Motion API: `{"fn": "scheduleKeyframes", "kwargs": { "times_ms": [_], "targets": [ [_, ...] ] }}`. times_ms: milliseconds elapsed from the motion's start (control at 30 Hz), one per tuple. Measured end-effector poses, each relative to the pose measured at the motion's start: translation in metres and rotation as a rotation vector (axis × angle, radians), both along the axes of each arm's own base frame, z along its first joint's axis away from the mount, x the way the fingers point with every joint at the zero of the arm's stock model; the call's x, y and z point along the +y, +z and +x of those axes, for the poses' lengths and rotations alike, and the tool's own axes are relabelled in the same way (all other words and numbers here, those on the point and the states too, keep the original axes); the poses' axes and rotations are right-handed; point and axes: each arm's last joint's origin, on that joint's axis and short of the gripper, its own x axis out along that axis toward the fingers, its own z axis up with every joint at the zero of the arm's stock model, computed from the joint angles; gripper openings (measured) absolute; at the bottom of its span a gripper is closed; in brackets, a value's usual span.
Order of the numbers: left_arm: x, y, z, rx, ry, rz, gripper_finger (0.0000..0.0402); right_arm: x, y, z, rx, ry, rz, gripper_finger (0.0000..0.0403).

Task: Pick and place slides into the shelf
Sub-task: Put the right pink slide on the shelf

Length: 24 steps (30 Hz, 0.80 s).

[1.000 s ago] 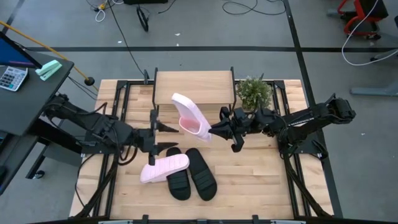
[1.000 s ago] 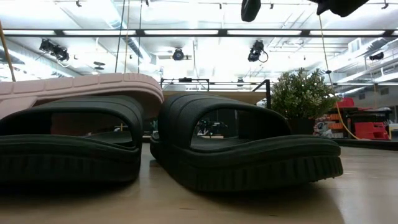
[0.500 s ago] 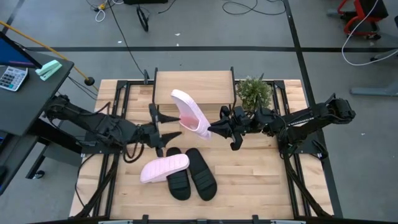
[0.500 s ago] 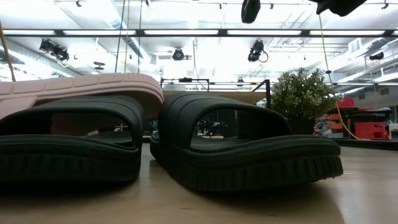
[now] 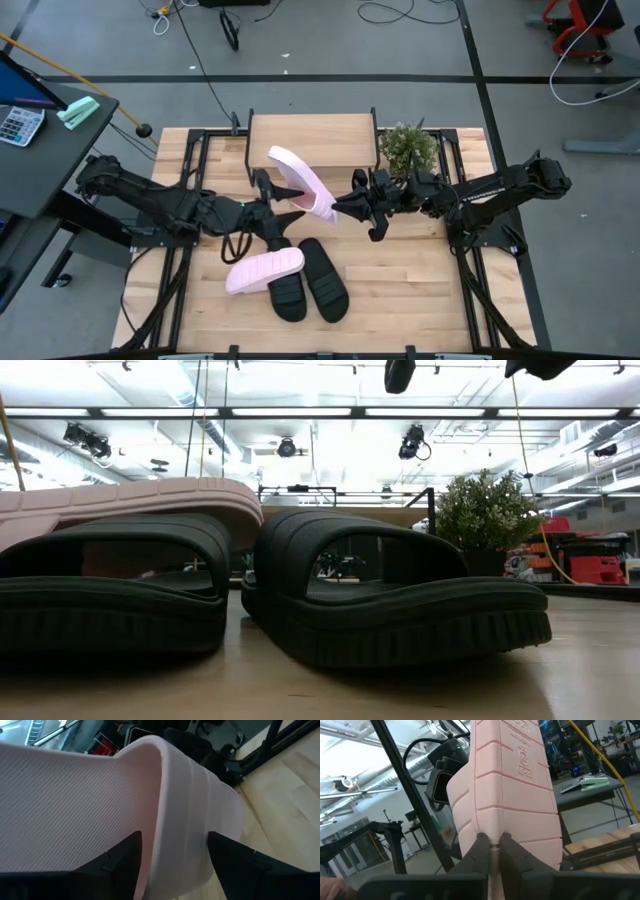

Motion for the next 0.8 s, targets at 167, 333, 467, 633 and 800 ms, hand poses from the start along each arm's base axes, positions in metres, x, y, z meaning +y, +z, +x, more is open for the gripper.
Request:
{"fn": "scheduleKeyframes", "kwargs": {
  "times_ms": [167,333,467,633,800],
  "targets": [
    [0.0003,0.0006,-0.0009,-0.006,0.034,0.005,0.0194,-0.0005,-0.0004,0.0001,0.004,-0.009,-0.007,0.0021],
    [-0.0005,0.0007,-0.0015,-0.007,0.05,0.01,0.0146,-0.0005,-0.0007,0.0002,0.008,-0.008,-0.01,0.002],
    [-0.0002,0.0004,-0.0016,-0.003,0.055,0.013,0.0086,-0.0005,-0.0023,0.0006,0.025,-0.008,-0.012,0.0035],
    [0.0009,-0.0008,-0.0024,0.009,0.098,0.028,0.0014,-0.0008,-0.0042,0.0011,0.046,-0.018,-0.037,0.0094],
    [0.0028,-0.0033,-0.0041,0.044,0.16,0.074,0.002,-0.0008,-0.0052,0.0013,0.052,-0.024,-0.066,0.0132]
  ]
}}
